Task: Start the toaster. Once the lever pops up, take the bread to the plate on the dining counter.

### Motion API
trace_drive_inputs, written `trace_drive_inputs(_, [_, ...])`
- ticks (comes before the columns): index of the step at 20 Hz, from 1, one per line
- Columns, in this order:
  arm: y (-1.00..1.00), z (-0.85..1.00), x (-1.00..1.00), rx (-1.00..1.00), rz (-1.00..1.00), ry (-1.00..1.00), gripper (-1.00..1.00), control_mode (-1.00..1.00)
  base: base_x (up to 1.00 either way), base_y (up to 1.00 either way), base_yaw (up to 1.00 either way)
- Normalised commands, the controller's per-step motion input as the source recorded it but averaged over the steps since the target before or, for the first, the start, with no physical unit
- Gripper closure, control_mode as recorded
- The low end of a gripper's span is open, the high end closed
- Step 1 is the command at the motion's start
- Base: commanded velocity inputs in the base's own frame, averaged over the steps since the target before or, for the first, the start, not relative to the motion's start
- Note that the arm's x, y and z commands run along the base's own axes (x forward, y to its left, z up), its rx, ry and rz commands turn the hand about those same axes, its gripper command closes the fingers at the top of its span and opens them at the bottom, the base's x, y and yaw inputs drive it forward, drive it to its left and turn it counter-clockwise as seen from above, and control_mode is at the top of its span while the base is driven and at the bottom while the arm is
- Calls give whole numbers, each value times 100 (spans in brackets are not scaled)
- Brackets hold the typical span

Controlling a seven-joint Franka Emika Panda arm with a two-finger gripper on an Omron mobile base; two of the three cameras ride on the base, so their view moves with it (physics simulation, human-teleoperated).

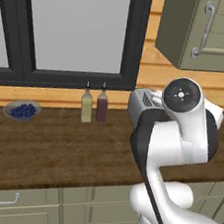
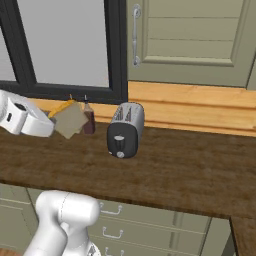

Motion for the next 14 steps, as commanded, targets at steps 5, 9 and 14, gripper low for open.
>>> trace_drive_inputs(5, [0,0,-40,1,0,-24,100,-100,0,0,0])
trace_drive_inputs(9, [0,5,-35,0,0,-20,100,-100,0,0,0])
trace_drive_inputs(14, [0,2,-7,0,0,-4,100,100,-35,1,0])
